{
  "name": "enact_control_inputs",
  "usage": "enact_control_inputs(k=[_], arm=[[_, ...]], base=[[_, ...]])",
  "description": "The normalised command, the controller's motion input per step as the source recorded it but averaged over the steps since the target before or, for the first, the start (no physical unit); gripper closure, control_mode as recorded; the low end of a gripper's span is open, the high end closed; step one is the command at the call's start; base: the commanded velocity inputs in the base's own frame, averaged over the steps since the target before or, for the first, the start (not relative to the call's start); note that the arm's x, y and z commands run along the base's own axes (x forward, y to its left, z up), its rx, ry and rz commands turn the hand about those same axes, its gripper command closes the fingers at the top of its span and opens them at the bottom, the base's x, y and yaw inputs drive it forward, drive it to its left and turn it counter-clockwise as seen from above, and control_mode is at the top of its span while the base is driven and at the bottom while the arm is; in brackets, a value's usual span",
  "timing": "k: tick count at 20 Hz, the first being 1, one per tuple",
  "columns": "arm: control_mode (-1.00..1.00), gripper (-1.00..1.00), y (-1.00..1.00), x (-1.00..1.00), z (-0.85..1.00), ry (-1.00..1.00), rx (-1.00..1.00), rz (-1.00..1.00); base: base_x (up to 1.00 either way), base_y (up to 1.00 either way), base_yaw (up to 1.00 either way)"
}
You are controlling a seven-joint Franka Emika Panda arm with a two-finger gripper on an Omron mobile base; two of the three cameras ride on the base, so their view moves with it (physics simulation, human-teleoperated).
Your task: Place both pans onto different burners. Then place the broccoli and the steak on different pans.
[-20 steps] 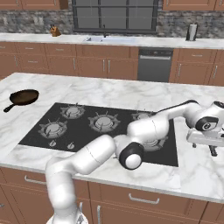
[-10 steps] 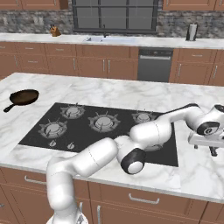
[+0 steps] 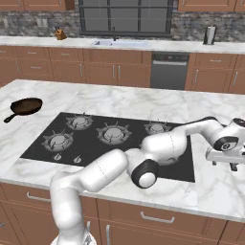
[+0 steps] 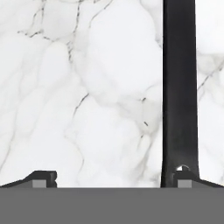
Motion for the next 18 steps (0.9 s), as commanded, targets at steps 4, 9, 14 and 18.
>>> enact_control_inputs(k=[4, 9, 14, 18], arm=[[-1.0, -1.0, 0.0, 0.05, -0.08, 0.0, 0.0, 0.0], [-1.0, -1.0, -0.18, 0.06, 0.0, -0.07, 0.0, 0.0], [-1.0, -1.0, -0.21, 0.21, 0.0, -0.07, 0.0, 0.0], [-1.0, -1.0, -0.21, 0.27, 0.0, -0.03, 0.0, 0.0]], base=[[0.0, 0.0, 0.0], [0.0, 0.0, 0.0], [0.0, 0.0, 0.0], [0.0, 0.0, 0.0]])
